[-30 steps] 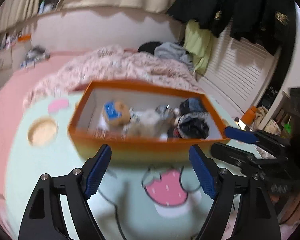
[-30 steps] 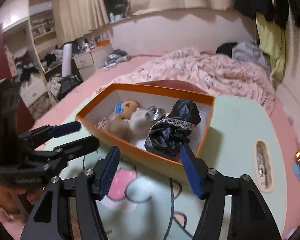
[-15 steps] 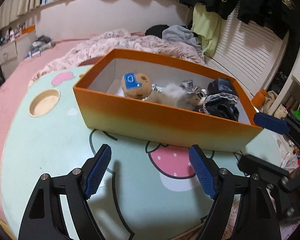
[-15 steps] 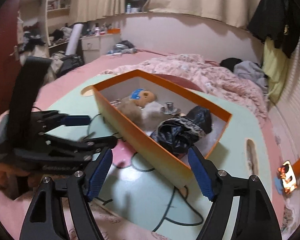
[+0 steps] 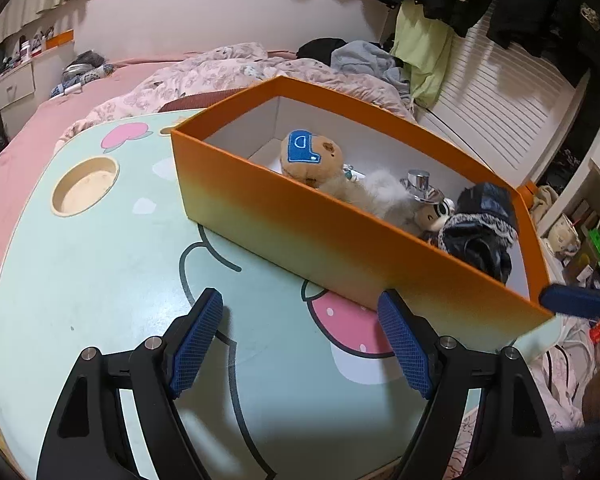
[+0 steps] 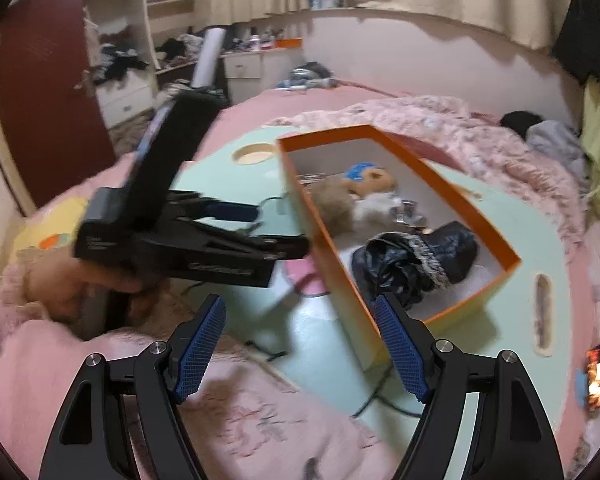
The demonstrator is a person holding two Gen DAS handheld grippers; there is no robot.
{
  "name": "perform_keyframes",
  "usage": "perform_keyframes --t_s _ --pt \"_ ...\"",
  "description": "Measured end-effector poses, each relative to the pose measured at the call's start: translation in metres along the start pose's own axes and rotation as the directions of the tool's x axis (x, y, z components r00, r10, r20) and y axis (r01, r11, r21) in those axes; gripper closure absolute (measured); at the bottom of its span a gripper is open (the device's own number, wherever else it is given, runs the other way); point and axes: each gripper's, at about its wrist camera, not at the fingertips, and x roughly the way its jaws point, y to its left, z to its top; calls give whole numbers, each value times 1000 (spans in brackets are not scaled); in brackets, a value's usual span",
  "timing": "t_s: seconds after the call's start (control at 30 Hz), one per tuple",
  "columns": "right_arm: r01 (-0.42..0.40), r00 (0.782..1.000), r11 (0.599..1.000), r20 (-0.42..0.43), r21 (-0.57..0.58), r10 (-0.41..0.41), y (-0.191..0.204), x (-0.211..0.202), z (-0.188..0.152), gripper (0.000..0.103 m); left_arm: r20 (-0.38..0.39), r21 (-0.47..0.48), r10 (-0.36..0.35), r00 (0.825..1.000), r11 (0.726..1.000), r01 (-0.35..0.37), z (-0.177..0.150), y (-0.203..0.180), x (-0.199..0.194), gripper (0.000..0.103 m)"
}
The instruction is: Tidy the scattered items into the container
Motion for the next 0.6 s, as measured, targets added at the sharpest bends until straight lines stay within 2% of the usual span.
perform_keyframes --t_s 0.27,0.4,0.53,0.6 --pt "-160 987 987 -28 11 160 5 -9 -2 26 -17 2 -2 1000 1000 2 1 -1 4 23" --pt "-305 952 951 -19 50 307 11 -18 0 26 -19 29 3 1000 1000 -3 1 -6 6 23" --pt "-270 957 962 -99 43 273 20 -4 -4 26 -19 33 -4 1000 999 4 2 -7 6 23" --pt "-289 948 953 -114 90 298 15 1 -5 26 -18 25 -6 1000 1000 6 1 -4 6 23"
